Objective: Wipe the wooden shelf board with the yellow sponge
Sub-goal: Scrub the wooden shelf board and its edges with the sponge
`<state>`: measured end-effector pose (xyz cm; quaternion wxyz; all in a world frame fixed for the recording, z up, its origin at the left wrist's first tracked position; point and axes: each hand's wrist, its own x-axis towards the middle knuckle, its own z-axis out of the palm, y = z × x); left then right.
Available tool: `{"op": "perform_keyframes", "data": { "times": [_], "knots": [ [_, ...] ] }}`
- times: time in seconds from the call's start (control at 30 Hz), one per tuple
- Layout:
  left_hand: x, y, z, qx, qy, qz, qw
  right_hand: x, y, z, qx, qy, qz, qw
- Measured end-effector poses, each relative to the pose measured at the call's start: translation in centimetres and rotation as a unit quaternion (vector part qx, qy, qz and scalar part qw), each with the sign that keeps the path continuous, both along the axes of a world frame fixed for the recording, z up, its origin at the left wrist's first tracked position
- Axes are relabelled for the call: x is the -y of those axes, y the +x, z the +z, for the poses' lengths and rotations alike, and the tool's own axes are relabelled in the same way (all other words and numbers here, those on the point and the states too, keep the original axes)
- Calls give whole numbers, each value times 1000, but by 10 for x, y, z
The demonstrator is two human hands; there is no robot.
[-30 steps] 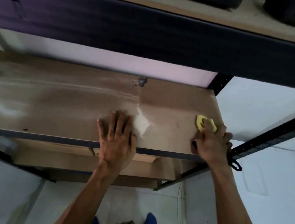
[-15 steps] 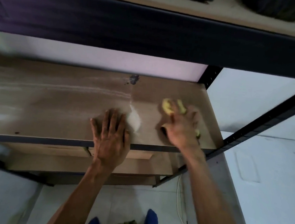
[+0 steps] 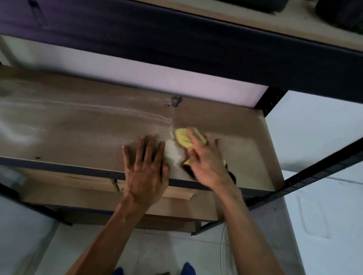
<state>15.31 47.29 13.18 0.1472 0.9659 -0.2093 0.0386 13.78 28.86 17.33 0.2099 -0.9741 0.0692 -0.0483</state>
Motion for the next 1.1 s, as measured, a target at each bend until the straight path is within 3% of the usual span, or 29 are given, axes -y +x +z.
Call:
{"op": "perform_keyframes", "data": {
  "times": [0.1, 0.23, 0.33, 0.43, 0.53, 0.6, 0.67, 0.73, 0.8, 0.87, 1.0, 1.1],
  "knots": [
    [1, 0, -3, 0, -5, 8, 1000, 74, 12, 11, 40, -61, -115, 991],
    [4, -1, -1, 1, -1, 12, 1000, 132, 20, 11, -10, -35, -302, 953],
    [4, 0, 0, -8, 3, 10, 1000, 99, 27, -1, -40, -74, -227, 970],
    [5, 1, 2, -6, 9, 7, 1000, 42, 25, -9, -21, -89, -31, 995],
    [5, 2, 4, 2, 6, 8, 1000, 20, 18, -8, -3, -28, 118, 993],
    [4, 2, 3, -6, 4, 12, 1000, 37, 32, -3, 10, -18, 103, 994],
    [5, 1, 2, -10, 3, 18, 1000, 68, 50, 1, 26, -56, -3, 998],
    [6, 0, 2, -6, 2, 21, 1000, 92, 60, 4, -2, -54, -127, 990],
    [6, 0, 3, -3, -3, 22, 1000, 89, 62, -1, -46, -62, -171, 982],
    [6, 0, 2, -2, -11, 19, 1000, 65, 54, -6, -48, -98, -127, 986],
    [6, 1, 2, 10, -25, 16, 1000, 15, 31, -9, -11, -87, 56, 995],
    [5, 1, 0, 13, -29, 15, 999, 30, 22, 0, -14, -76, 92, 993]
  ]
}}
